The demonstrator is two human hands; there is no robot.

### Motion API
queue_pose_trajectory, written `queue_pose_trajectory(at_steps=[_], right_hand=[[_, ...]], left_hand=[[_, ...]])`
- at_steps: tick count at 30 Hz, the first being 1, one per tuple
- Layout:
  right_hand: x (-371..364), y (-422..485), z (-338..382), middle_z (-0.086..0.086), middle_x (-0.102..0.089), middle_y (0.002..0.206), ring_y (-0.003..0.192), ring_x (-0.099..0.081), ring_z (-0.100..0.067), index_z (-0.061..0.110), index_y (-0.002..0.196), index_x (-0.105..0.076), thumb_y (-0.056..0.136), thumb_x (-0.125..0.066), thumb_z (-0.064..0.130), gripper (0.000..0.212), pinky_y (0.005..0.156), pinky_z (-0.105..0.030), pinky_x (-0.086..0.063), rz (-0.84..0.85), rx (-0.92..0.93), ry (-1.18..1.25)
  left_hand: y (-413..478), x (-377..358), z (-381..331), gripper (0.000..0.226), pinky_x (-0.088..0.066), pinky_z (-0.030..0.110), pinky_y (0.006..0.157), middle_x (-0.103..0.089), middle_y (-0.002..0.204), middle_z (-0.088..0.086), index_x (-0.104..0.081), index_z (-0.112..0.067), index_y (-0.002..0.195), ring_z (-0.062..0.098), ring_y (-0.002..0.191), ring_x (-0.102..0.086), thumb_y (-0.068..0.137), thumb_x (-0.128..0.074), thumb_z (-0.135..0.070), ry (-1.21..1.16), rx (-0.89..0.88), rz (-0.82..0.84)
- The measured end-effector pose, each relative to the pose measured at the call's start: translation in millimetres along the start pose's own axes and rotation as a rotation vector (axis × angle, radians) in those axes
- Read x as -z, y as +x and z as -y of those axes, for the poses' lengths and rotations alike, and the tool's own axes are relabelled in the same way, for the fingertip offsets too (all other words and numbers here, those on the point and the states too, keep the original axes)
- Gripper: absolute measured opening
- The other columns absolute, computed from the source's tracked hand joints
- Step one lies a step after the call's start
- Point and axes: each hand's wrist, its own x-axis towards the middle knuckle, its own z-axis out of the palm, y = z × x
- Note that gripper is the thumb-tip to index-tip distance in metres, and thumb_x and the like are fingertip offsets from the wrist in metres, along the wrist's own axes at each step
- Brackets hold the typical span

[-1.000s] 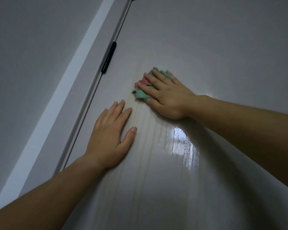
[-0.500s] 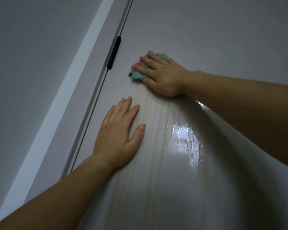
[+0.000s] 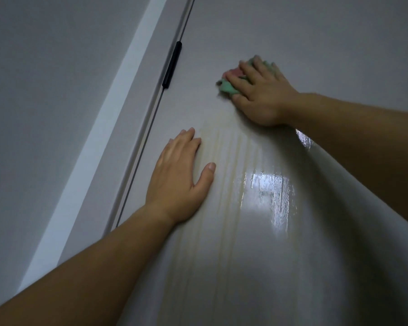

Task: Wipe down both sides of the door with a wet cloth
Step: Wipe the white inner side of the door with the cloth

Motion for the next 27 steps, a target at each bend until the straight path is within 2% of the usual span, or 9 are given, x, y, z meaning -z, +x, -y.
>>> queue_pose_trajectory(at_steps=[5,9,11,13,15,20,27], right_hand=[[-20,-73,26,0.005,0.008,0.171,0.156,0.017,-0.018,0.045,0.160,0.002,0.101,-0.008,0.060,0.062,0.126,-0.044,0.011,0.009,0.203,0.025],[-18,-105,-6,0.009,0.012,0.170,0.155,0.020,-0.015,0.053,0.154,0.012,0.094,0.001,0.065,0.062,0.126,-0.040,0.012,0.048,0.176,-0.007],[-14,-99,-13,0.006,0.009,0.171,0.156,0.018,-0.017,0.057,0.151,0.014,0.094,0.000,0.066,0.060,0.125,-0.040,0.012,0.033,0.106,-0.013],[-12,-78,0,0.003,0.005,0.172,0.157,0.013,-0.020,0.053,0.156,0.007,0.096,-0.005,0.065,0.062,0.126,-0.044,0.010,0.005,0.078,-0.006],[-14,-46,31,0.001,0.004,0.172,0.158,0.012,-0.023,0.047,0.160,0.000,0.101,-0.012,0.061,0.061,0.126,-0.047,0.010,0.004,0.123,0.002],[-11,17,110,-0.001,0.011,0.172,0.157,0.017,-0.023,0.041,0.162,0.001,0.105,-0.015,0.057,0.061,0.125,-0.048,0.015,0.064,0.210,0.027],[-26,-35,104,0.000,0.010,0.171,0.156,0.018,-0.021,0.044,0.161,0.004,0.100,-0.009,0.061,0.064,0.125,-0.046,0.014,0.059,0.312,0.017]], left_hand=[[-2,3,-2,0.071,-0.010,0.040,0.131,-0.023,0.171,0.003,-0.034,-0.015,0.160,0.016,0.159,-0.014,0.098,-0.035,-0.051,0.039,0.001,0.040],[-32,4,3,0.072,0.000,0.042,0.131,-0.013,0.174,0.001,-0.025,-0.019,0.163,0.014,0.161,-0.002,0.100,-0.024,-0.055,0.119,0.049,0.054],[-57,7,14,0.071,-0.001,0.047,0.131,-0.012,0.174,0.002,-0.024,-0.021,0.163,0.015,0.161,-0.001,0.101,-0.021,-0.055,0.167,0.066,0.058],[-78,11,26,0.069,-0.004,0.048,0.131,-0.011,0.174,0.001,-0.023,-0.024,0.164,0.016,0.161,-0.001,0.102,-0.022,-0.055,0.194,0.074,0.070],[-87,14,35,0.067,-0.003,0.043,0.130,-0.007,0.174,-0.003,-0.021,-0.030,0.164,0.015,0.161,0.002,0.102,-0.023,-0.056,0.195,0.087,0.069],[-89,16,38,0.066,-0.002,0.038,0.130,-0.003,0.174,-0.009,-0.016,-0.037,0.163,0.011,0.160,0.007,0.101,-0.022,-0.058,0.150,0.096,0.063],[-97,18,44,0.066,0.005,0.031,0.127,0.005,0.174,-0.012,-0.006,-0.041,0.163,0.007,0.159,0.013,0.101,-0.020,-0.061,0.150,0.108,0.085]])
